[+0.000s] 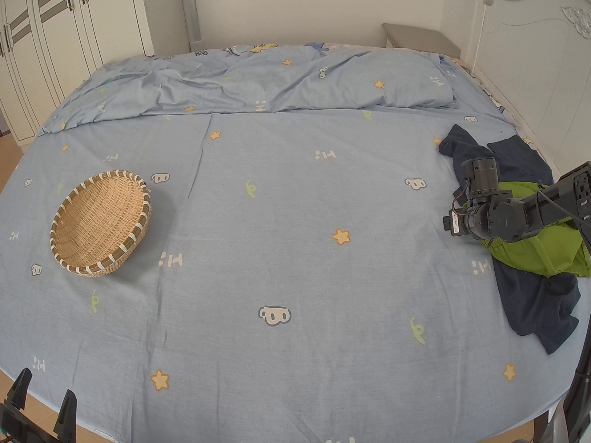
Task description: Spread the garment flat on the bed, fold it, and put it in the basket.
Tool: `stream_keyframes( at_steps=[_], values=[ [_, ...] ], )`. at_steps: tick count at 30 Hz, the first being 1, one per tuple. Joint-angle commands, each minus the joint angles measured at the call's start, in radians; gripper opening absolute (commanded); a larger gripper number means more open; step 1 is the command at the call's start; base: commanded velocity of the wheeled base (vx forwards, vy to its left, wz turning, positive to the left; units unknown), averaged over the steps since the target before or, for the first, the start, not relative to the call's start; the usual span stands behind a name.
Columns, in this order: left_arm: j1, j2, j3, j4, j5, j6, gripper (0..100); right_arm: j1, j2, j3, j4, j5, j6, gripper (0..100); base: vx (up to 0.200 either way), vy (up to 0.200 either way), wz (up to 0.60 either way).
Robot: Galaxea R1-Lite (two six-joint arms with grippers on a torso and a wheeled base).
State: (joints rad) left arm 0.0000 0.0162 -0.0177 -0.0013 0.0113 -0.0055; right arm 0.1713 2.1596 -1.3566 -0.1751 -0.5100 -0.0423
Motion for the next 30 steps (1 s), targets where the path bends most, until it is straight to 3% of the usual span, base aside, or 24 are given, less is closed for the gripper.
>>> stream_keyframes(
  at_steps=[1,7,8,23,30],
  values=[
    [0.002,-0.010,0.018,0.000,-0.001,-0.001,100,-0.004,0.023,-0.026,-0.001,-0.005,-0.001,100,0.000,0.000,0.00],
    [0.000,-0.009,0.018,0.000,0.001,-0.001,100,-0.016,0.049,-0.067,0.000,-0.013,-0.002,100,0.000,0.000,0.00],
    [0.000,-0.009,0.018,-0.002,0.001,-0.001,100,-0.016,0.049,-0.068,0.000,-0.013,-0.002,0,0.000,0.000,0.00],
    [0.000,-0.009,0.018,0.000,0.001,-0.001,100,-0.038,0.075,-0.073,0.005,-0.018,-0.004,0,0.000,0.000,0.00],
    [0.002,-0.010,0.018,0.000,0.001,-0.001,100,-0.036,-0.044,-0.078,0.045,-0.005,-0.002,0,0.000,0.000,0.00]
  ],
)
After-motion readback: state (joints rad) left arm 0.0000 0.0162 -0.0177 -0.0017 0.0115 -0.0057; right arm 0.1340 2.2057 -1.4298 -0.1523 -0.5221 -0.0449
